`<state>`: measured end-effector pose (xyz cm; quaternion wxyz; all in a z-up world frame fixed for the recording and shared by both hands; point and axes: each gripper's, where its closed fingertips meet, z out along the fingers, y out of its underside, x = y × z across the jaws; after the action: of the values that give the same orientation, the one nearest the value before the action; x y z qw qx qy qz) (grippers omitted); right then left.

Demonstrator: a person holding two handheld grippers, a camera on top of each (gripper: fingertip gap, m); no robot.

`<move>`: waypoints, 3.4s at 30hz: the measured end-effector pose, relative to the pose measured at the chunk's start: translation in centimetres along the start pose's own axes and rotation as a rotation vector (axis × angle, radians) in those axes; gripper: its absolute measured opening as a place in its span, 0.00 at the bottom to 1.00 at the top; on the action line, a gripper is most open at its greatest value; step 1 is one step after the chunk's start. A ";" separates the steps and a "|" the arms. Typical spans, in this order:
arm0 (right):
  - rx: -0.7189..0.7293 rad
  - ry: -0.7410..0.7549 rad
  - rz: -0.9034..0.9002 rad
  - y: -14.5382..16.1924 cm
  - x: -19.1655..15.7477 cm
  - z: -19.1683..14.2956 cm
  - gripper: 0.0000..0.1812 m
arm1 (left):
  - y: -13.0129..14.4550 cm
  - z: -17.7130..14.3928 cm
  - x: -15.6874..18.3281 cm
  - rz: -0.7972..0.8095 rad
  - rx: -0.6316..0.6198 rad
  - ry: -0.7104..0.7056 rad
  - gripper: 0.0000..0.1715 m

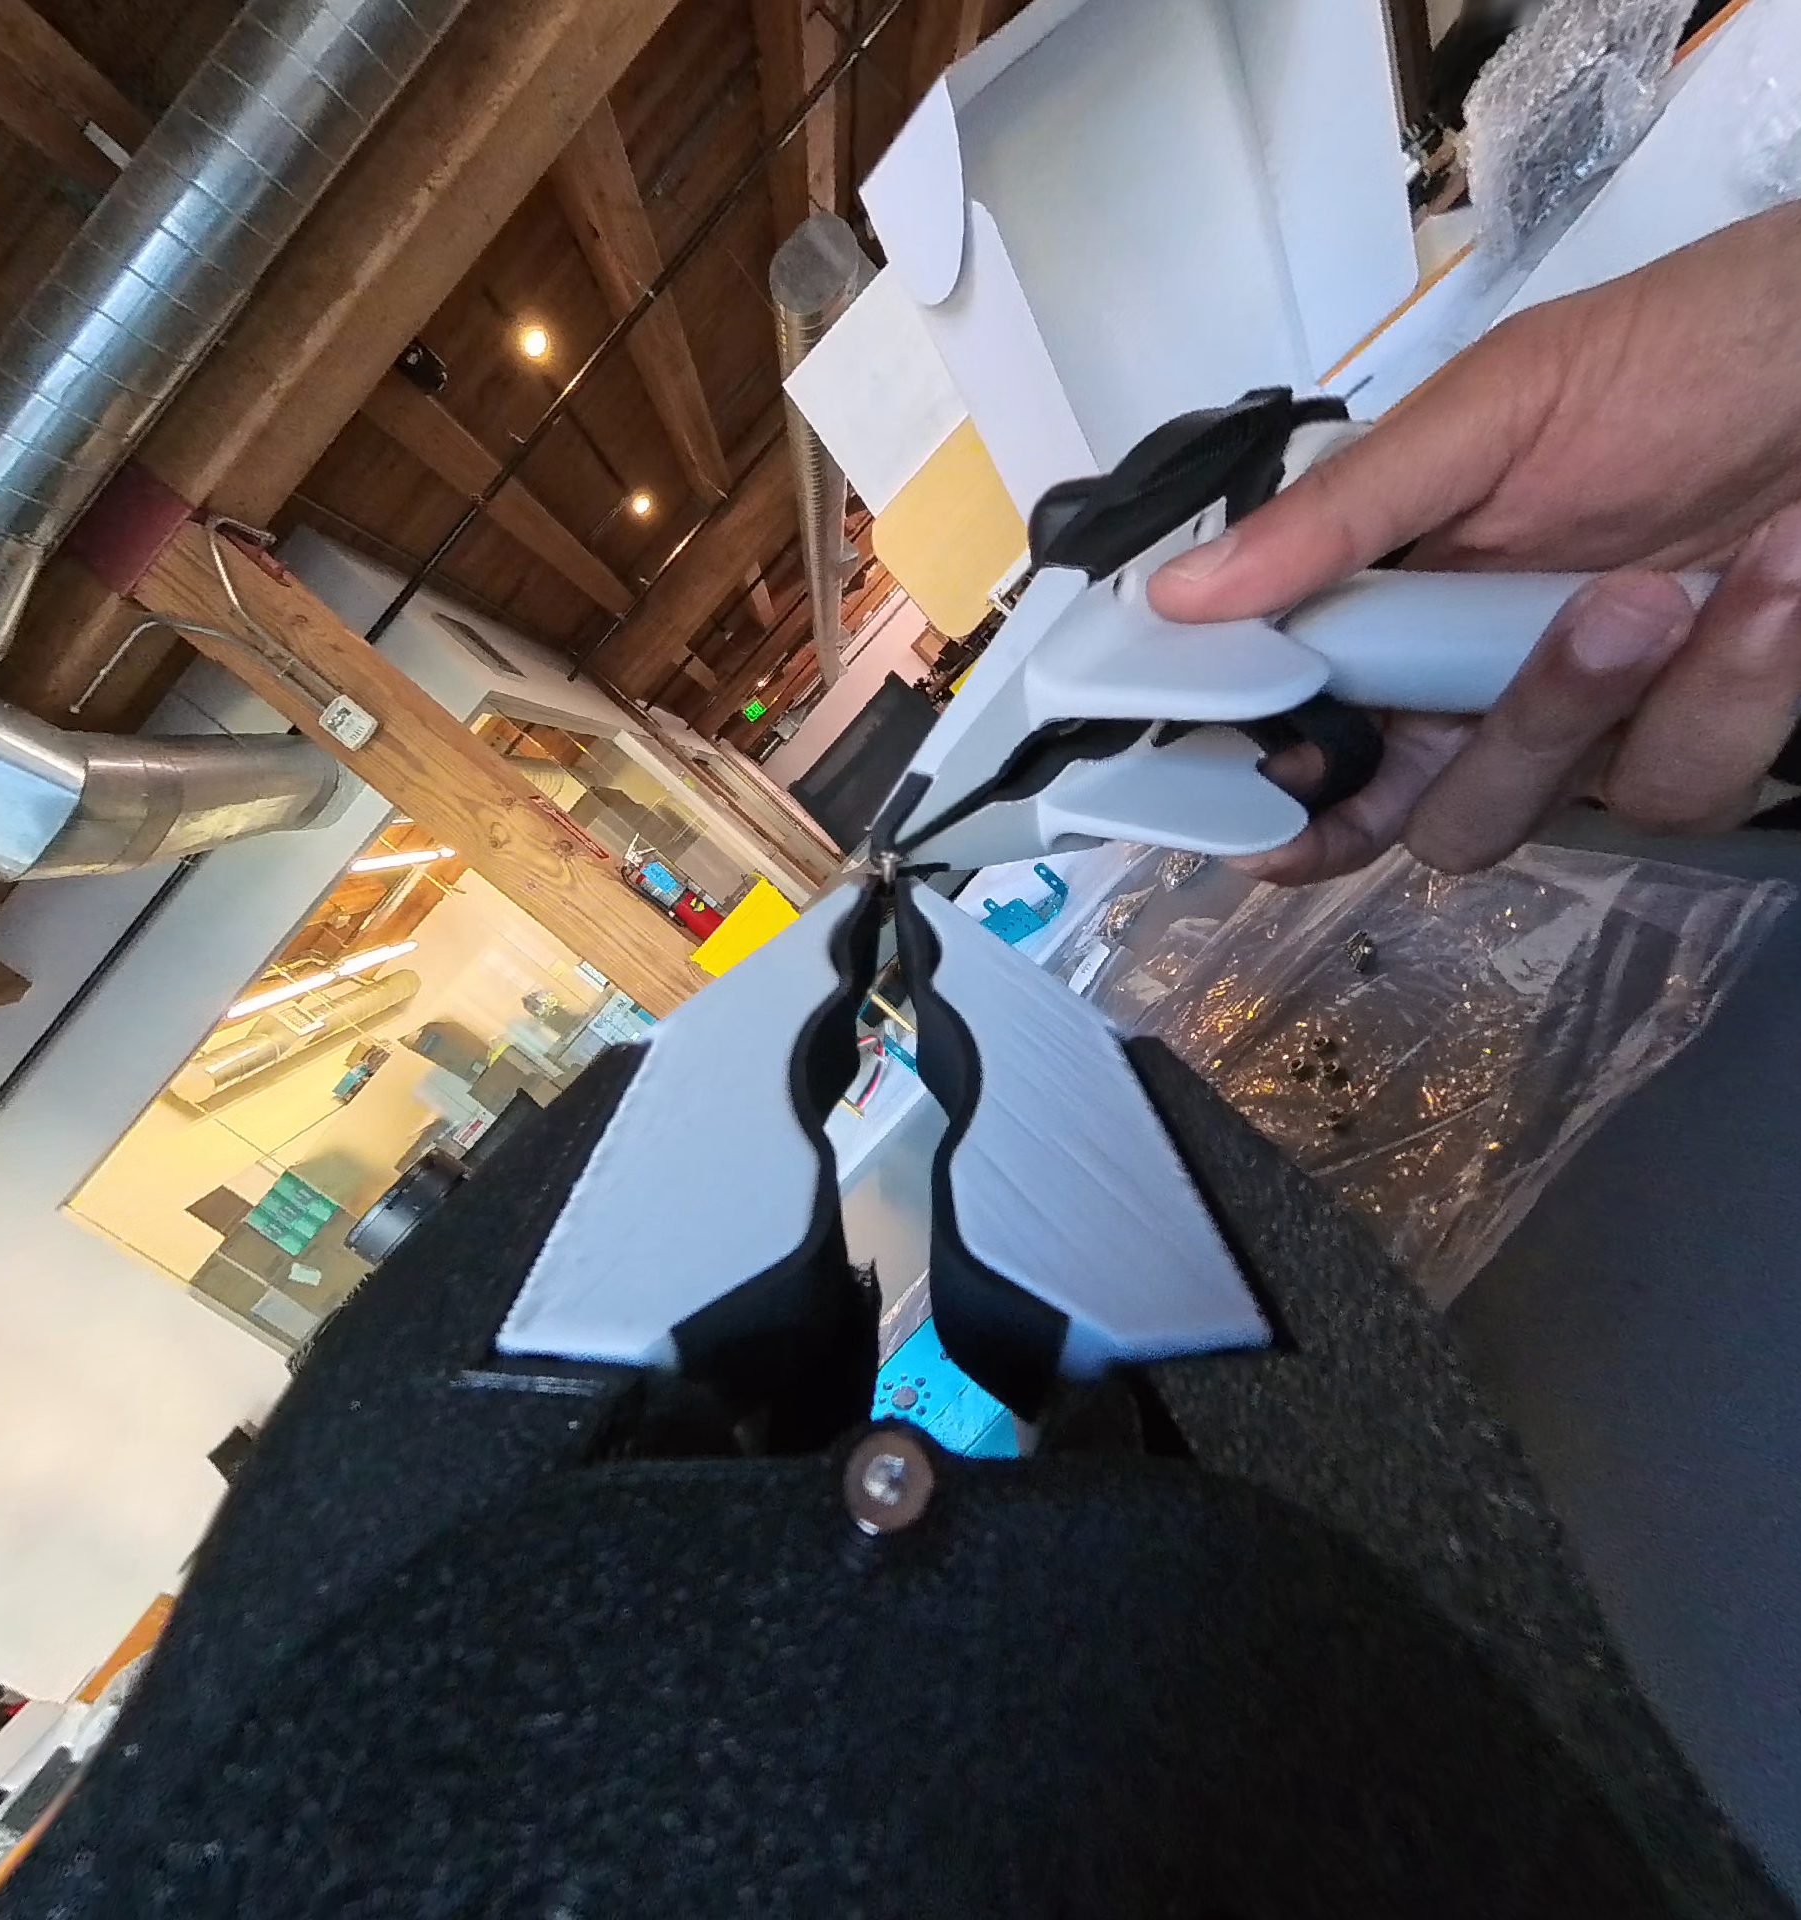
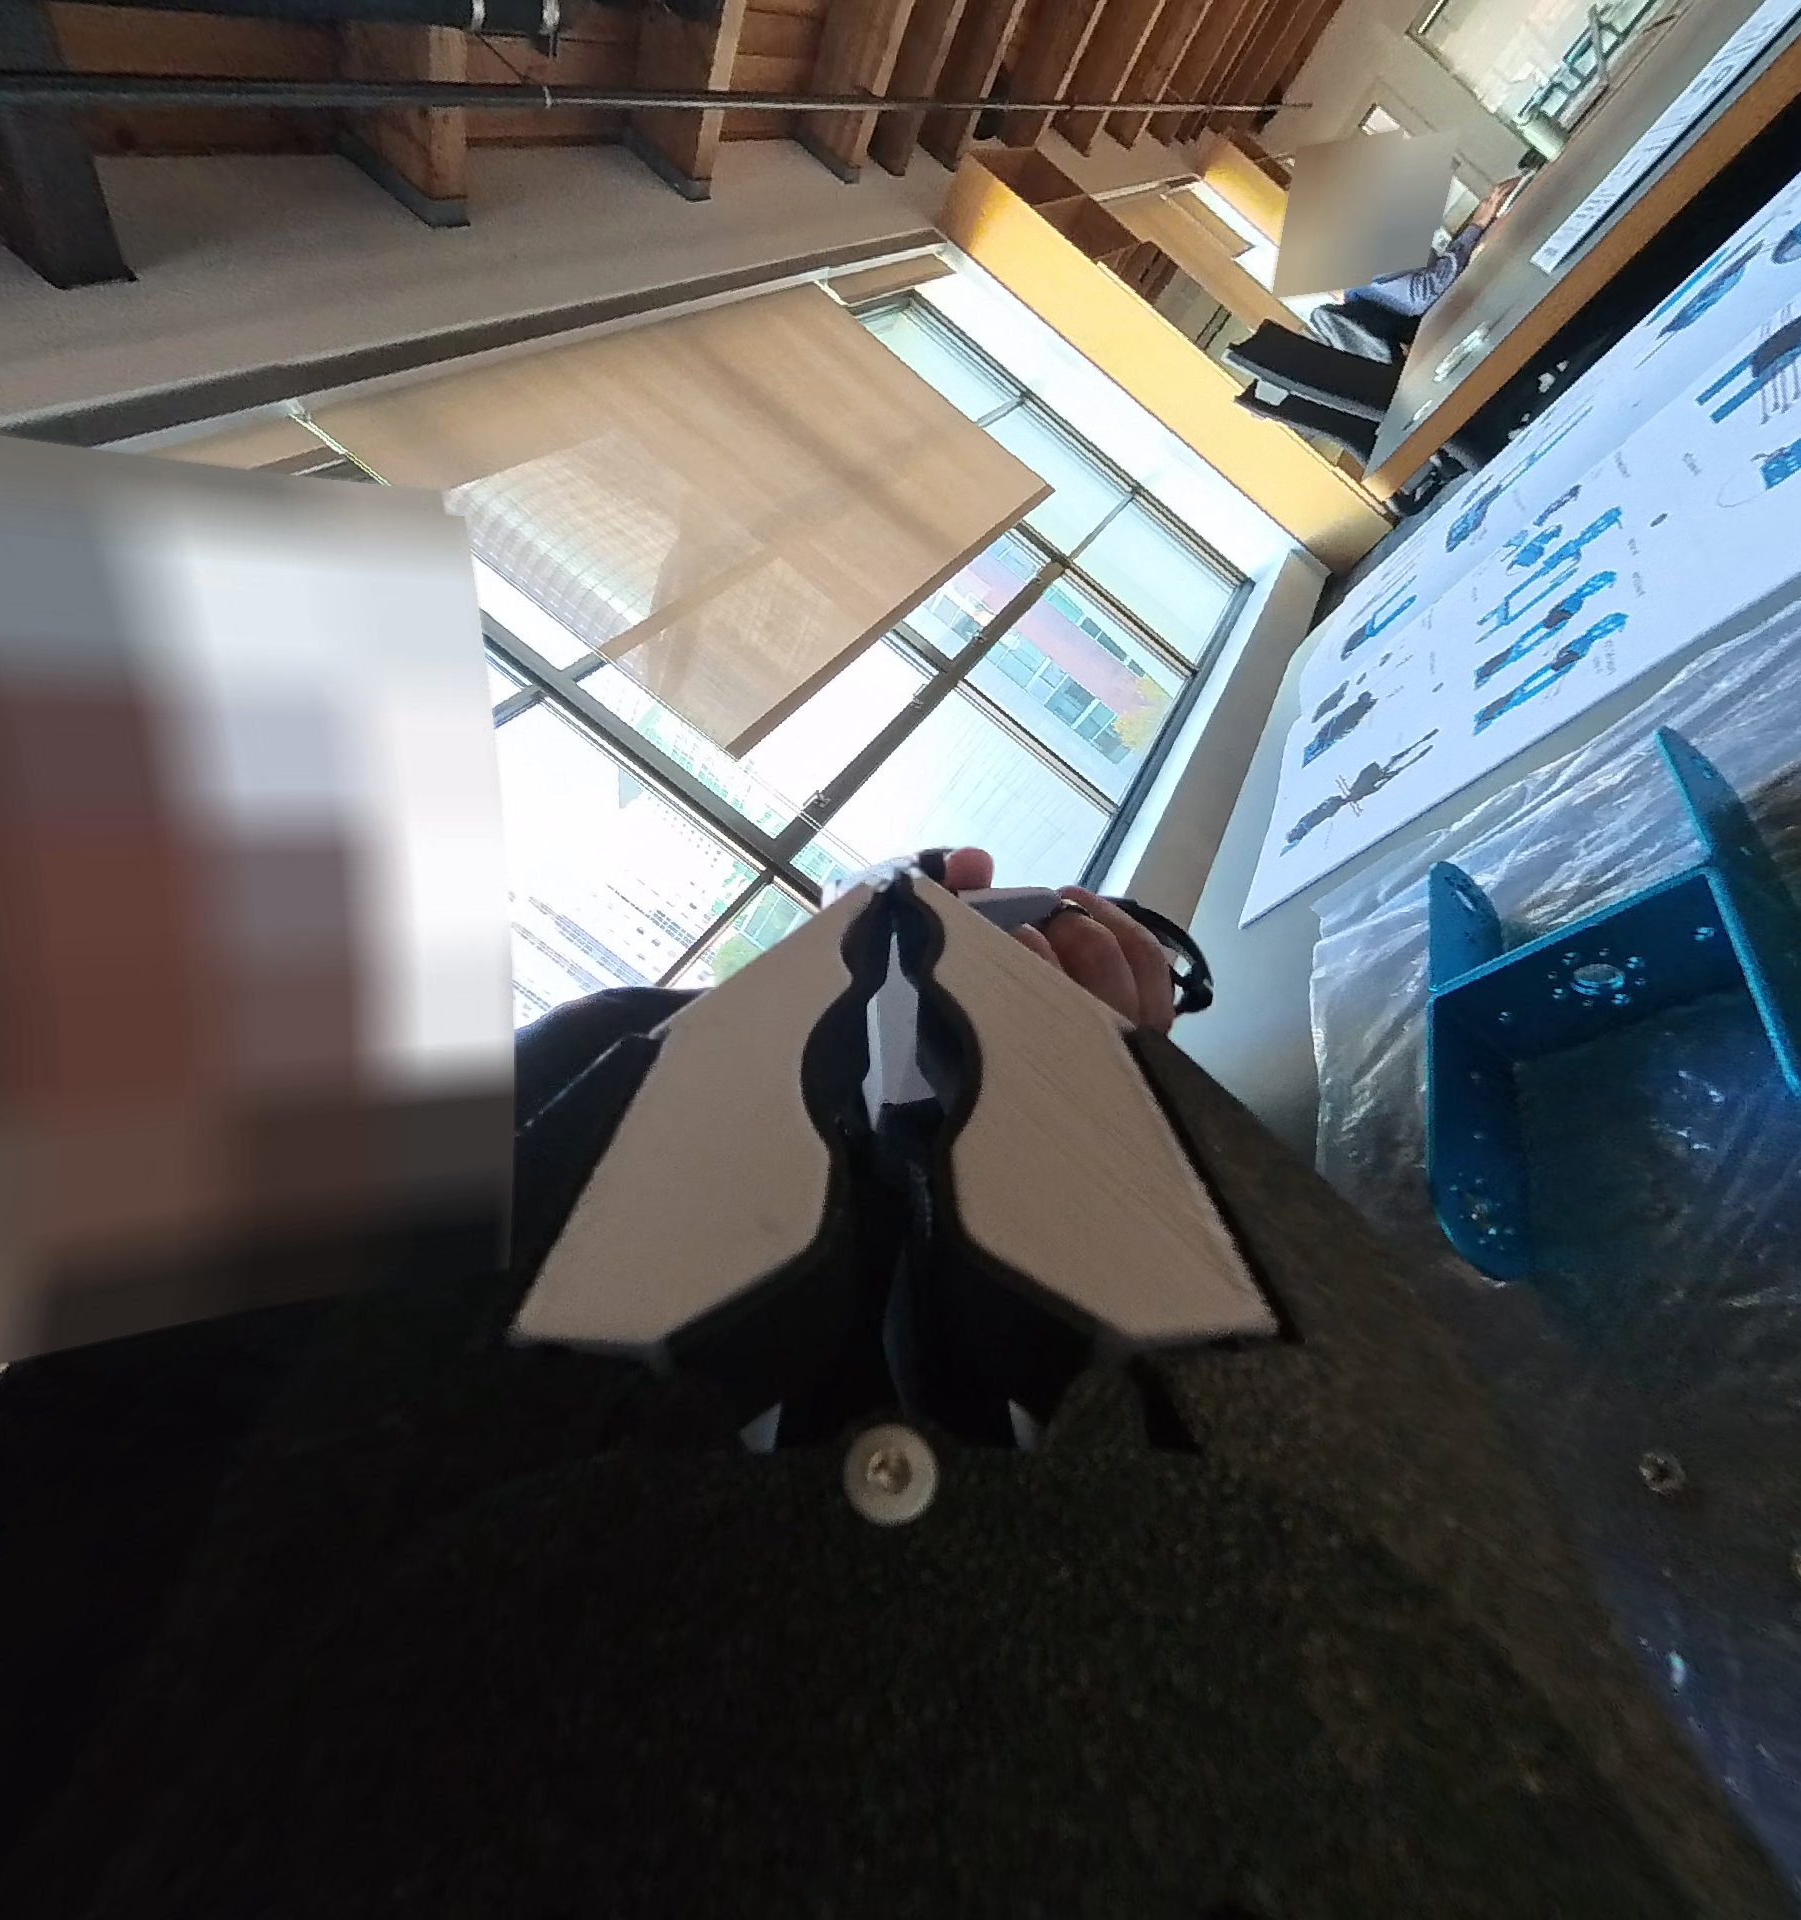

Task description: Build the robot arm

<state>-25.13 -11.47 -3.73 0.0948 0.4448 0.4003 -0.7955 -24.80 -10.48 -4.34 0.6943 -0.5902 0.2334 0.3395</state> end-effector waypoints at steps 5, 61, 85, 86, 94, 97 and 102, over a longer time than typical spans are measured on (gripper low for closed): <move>-0.034 0.135 -0.175 0.0 0.6 -0.3 0.00 | 0.6 0.0 0.3 0.006 -0.019 0.031 0.01; -0.665 0.770 -1.298 0.8 8.5 -3.7 0.02 | 9.9 -4.4 1.2 -0.266 -0.345 0.931 0.43; -1.019 0.159 -1.523 2.9 12.0 -1.2 0.00 | 14.3 -1.7 4.1 -0.319 -0.268 1.381 0.38; -1.052 0.143 -1.496 2.9 12.2 -1.3 0.00 | 14.2 -1.6 4.2 -0.330 -0.265 1.380 0.38; -1.076 0.089 -1.446 2.3 12.5 -0.6 0.00 | 14.1 -1.7 4.3 -0.327 -0.251 1.368 0.38; -1.078 0.087 -1.438 2.5 12.9 -0.7 0.00 | 14.1 -1.7 4.3 -0.325 -0.251 1.367 0.38; -1.072 0.085 -1.435 2.9 13.4 -0.7 0.00 | 14.1 -1.7 4.3 -0.326 -0.252 1.367 0.38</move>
<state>-31.09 -10.15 -16.09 -0.2451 0.0125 0.9030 -0.3526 -32.36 -10.27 -17.13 0.3610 -0.7741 0.4841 -0.1900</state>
